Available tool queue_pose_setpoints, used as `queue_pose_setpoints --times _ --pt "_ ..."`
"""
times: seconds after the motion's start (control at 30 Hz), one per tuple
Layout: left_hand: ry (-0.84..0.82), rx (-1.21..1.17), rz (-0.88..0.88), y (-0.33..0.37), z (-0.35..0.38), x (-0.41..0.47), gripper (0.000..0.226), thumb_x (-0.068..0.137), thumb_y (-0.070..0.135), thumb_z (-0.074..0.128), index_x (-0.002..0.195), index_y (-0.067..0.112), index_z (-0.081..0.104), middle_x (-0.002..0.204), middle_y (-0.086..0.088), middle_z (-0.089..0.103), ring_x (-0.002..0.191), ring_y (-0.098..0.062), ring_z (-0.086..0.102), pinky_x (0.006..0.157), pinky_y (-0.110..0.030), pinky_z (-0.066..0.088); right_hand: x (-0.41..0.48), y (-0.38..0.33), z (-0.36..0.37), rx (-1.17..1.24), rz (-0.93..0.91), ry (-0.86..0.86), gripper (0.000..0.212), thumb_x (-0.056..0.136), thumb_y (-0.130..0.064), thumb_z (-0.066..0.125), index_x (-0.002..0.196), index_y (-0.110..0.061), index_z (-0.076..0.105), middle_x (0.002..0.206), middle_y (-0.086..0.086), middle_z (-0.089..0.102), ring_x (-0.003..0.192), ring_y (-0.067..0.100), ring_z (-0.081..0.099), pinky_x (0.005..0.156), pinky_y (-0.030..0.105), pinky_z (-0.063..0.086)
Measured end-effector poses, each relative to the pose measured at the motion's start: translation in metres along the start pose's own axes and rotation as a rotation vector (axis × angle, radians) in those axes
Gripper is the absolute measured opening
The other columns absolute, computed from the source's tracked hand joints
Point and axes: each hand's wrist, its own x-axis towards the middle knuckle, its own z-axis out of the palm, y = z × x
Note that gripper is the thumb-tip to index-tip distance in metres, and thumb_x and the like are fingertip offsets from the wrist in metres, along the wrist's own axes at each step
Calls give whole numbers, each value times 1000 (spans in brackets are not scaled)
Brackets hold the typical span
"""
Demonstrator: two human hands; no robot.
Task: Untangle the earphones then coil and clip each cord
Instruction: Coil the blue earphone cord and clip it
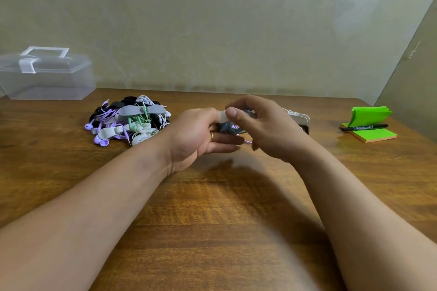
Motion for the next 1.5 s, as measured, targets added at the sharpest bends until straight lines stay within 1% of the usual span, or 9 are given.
queue_pose_setpoints --times 0.17,0.43,0.6,0.73,0.83,0.97,1.2,1.37,1.5 --pt "99 233 60 -1 1 2 29 111 22 44 123 6 66 114 -22 71 89 -28 77 68 -33 61 3 1 6 138 77 164 14 99 -34 70 101 -21 75 87 -1 71 52 3 58 47 24 49" --pt "71 159 82 6 2 -5 22 109 21 49 118 2 57 100 -24 75 83 -32 77 68 -33 65 1 -2 0 267 87 104 21 103 -20 63 97 -3 75 64 -9 64 47 -2 49 46 9 35" --pt "-168 277 -73 8 4 -13 35 106 29 53 128 2 55 96 -22 75 80 -29 76 67 -29 64 0 -6 -5 196 114 126 24 97 -12 61 79 1 70 54 -8 58 50 6 46 51 24 38" --pt "-173 356 -113 8 1 -15 48 99 45 55 127 7 64 109 -20 68 89 -27 68 72 -39 65 0 -7 -5 165 106 91 25 96 -15 62 75 -5 72 60 -3 61 56 11 49 56 25 39" --pt "-170 237 -140 12 -6 -14 45 108 37 46 129 3 64 126 -29 64 98 -32 65 81 -49 63 -2 -11 -7 209 107 106 26 99 -14 60 79 -3 74 54 -7 58 45 1 45 42 14 33" --pt "-220 2 -94 11 -3 -14 38 108 21 42 133 -3 59 112 -28 70 92 -31 71 76 -40 65 -1 -10 -1 344 113 230 25 99 -14 60 81 -4 73 59 -5 62 53 7 52 47 17 38" --pt "5 -214 74 -4 15 0 25 107 8 47 127 2 62 74 -4 67 63 -10 60 54 -18 53 3 -9 17 412 0 412 38 108 -34 56 89 -5 69 71 3 61 66 15 55 60 34 45" --pt "148 88 296 -12 18 6 18 106 12 54 116 11 69 80 -3 67 65 -9 58 56 -19 50 -1 -17 24 527 259 343 46 112 -41 42 90 -11 68 55 -9 55 51 6 48 49 20 37" --pt "186 174 296 -14 16 4 19 105 12 57 117 9 71 83 -7 66 67 -11 58 58 -23 53 -2 -16 24 548 466 186 48 108 -58 40 101 -23 72 64 -2 61 66 20 47 58 34 35"
